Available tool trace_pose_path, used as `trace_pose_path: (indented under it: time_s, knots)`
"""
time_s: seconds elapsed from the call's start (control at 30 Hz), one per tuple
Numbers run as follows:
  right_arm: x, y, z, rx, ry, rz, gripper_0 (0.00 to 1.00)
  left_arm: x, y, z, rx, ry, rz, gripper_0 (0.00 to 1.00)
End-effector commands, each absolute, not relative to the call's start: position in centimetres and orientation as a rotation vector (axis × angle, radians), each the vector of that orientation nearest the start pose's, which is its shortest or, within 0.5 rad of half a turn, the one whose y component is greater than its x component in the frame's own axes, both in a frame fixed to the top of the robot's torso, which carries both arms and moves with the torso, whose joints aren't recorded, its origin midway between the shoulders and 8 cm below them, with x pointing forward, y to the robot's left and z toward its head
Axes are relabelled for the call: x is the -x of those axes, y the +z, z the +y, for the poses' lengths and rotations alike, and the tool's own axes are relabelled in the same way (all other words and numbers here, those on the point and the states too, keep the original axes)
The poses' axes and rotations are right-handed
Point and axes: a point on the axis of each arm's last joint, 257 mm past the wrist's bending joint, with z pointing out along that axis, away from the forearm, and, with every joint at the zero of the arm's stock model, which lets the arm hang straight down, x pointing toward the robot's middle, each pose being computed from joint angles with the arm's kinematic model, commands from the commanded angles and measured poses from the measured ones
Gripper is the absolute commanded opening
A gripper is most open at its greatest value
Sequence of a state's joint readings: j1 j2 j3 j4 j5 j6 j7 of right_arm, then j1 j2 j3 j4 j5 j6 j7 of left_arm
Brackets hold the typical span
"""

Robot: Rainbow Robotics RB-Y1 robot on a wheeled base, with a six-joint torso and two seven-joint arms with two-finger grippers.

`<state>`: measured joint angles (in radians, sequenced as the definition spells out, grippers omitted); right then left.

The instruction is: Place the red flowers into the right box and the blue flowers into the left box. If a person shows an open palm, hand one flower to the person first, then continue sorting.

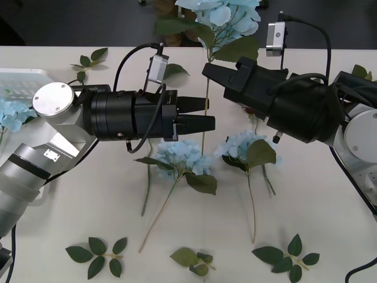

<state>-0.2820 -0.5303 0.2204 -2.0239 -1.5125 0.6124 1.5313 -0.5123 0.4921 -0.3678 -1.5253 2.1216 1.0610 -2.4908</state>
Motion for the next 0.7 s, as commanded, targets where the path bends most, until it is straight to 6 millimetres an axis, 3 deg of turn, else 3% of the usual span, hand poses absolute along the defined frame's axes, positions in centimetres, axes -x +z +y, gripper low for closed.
trace_pose_path:
  time_s: [0.03, 0.17, 0.57, 0.6, 0.63, 0.67, 0.7]
  knots:
    - [-43.8, 0.8, -0.5, 0.250, 1.429, 1.600, 0.00, -38.6, -7.6, -5.6, -1.066, -1.462, 1.414, 1.00]
    - [-43.8, 0.9, -0.5, 0.248, 1.430, 1.598, 0.00, -38.7, -8.4, -6.4, -1.048, -1.452, 1.436, 1.00]
    - [-43.9, 0.9, -0.5, 0.247, 1.431, 1.594, 0.00, -38.9, -7.9, -7.6, -1.001, -1.443, 1.431, 0.99]
    - [-43.9, 0.9, -0.5, 0.247, 1.431, 1.594, 0.00, -38.8, -7.8, -7.7, -1.000, -1.451, 1.429, 0.90]
    - [-43.9, 1.0, -0.5, 0.246, 1.429, 1.594, 0.00, -38.8, -7.8, -7.7, -1.001, -1.448, 1.428, 0.58]
    - [-43.9, 0.9, -0.6, 0.243, 1.431, 1.593, 0.00, -38.7, -7.7, -7.7, -1.003, -1.452, 1.425, 0.20]
    - [-43.9, 1.0, -0.5, 0.244, 1.432, 1.592, 0.00, -38.7, -7.6, -7.7, -0.998, -1.456, 1.424, 0.08]
